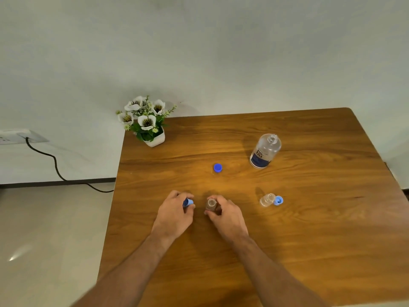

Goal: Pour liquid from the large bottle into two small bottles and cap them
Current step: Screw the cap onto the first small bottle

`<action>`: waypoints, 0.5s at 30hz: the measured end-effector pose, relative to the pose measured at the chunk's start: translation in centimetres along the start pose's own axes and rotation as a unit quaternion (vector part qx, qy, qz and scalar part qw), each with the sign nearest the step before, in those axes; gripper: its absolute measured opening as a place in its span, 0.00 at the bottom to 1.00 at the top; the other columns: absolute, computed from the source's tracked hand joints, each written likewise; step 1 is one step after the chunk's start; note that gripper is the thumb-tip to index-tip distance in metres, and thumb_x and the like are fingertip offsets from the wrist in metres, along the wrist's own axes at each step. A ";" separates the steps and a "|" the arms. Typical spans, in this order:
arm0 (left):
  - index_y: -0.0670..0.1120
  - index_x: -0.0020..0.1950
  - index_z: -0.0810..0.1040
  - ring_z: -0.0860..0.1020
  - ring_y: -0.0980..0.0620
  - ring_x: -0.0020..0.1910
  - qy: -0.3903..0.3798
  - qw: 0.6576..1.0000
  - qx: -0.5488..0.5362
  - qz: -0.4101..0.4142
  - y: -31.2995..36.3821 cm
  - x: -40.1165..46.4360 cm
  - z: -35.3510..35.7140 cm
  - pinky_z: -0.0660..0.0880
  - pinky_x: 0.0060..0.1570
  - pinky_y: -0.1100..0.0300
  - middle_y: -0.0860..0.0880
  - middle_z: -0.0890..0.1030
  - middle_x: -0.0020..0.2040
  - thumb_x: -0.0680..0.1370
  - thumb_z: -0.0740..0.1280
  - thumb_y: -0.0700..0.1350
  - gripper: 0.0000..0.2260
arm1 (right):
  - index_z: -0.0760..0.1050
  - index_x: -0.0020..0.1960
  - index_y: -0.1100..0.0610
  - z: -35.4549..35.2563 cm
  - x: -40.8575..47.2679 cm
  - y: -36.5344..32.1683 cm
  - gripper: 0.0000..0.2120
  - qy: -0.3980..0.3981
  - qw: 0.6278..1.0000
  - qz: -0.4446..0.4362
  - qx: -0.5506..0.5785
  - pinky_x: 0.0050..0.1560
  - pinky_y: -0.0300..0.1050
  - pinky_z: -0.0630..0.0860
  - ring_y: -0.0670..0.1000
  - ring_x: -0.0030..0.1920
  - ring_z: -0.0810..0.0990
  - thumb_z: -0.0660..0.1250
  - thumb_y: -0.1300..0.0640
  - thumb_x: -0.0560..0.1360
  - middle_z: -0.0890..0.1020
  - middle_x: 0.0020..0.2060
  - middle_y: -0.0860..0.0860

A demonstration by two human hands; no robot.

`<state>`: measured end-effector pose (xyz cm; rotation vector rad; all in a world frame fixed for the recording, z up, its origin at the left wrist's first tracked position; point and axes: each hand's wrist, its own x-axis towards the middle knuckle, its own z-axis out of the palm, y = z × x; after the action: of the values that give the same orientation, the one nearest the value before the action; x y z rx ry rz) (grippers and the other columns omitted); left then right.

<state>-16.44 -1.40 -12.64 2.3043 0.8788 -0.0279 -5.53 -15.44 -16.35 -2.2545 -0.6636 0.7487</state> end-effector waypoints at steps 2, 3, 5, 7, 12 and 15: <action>0.56 0.60 0.79 0.76 0.60 0.50 0.014 0.999 -0.048 -0.009 0.8 0.1 -0.5 0.74 0.54 0.66 0.57 0.75 0.56 0.78 0.69 0.48 0.11 | 0.75 0.59 0.42 -0.5 0.0 -0.1 0.16 -0.006 1.000 -0.001 0.009 0.54 0.42 0.76 0.43 0.49 0.78 0.73 0.51 0.73 0.80 0.47 0.42; 0.57 0.58 0.79 0.76 0.61 0.51 0.024 0.997 -0.075 -0.008 1.4 0.1 -0.9 0.75 0.55 0.66 0.58 0.76 0.55 0.78 0.69 0.47 0.10 | 0.75 0.61 0.42 -0.9 0.0 -0.3 0.17 -0.008 1.000 -0.001 0.012 0.55 0.42 0.76 0.43 0.50 0.78 0.73 0.50 0.74 0.81 0.48 0.42; 0.59 0.54 0.79 0.77 0.63 0.51 0.047 0.991 -0.124 0.002 2.8 0.0 -2.0 0.74 0.52 0.69 0.59 0.77 0.53 0.76 0.71 0.46 0.09 | 0.75 0.63 0.43 -2.0 0.0 -0.9 0.19 -0.003 1.000 -0.009 0.017 0.55 0.42 0.77 0.42 0.50 0.79 0.72 0.49 0.74 0.82 0.48 0.41; 0.59 0.53 0.79 0.77 0.64 0.51 0.066 0.984 -0.163 0.013 4.4 0.2 -3.1 0.74 0.49 0.70 0.60 0.79 0.52 0.75 0.72 0.45 0.10 | 0.75 0.65 0.44 -3.4 0.1 -1.7 0.19 0.006 0.999 -0.024 0.026 0.55 0.41 0.78 0.39 0.49 0.80 0.72 0.49 0.75 0.83 0.48 0.40; 0.55 0.48 0.80 0.80 0.64 0.45 0.123 0.961 -0.245 0.031 9.5 0.9 -6.2 0.75 0.43 0.71 0.58 0.83 0.46 0.72 0.76 0.44 0.09 | 0.78 0.56 0.44 -8.5 0.5 -4.9 0.11 0.036 0.995 -0.080 0.046 0.43 0.30 0.72 0.33 0.44 0.79 0.73 0.49 0.74 0.82 0.41 0.37; 0.54 0.47 0.80 0.81 0.61 0.43 0.157 0.943 -0.289 0.043 12.7 1.4 -8.3 0.76 0.43 0.69 0.55 0.84 0.44 0.69 0.78 0.46 0.11 | 0.78 0.52 0.44 -11.9 0.9 -7.4 0.08 0.050 0.991 -0.113 0.051 0.42 0.34 0.76 0.37 0.41 0.81 0.73 0.47 0.74 0.83 0.39 0.40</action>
<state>-9.41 -2.69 0.77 1.8072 0.8030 0.5768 1.13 -15.16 -4.01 -2.0667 -0.7967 0.5439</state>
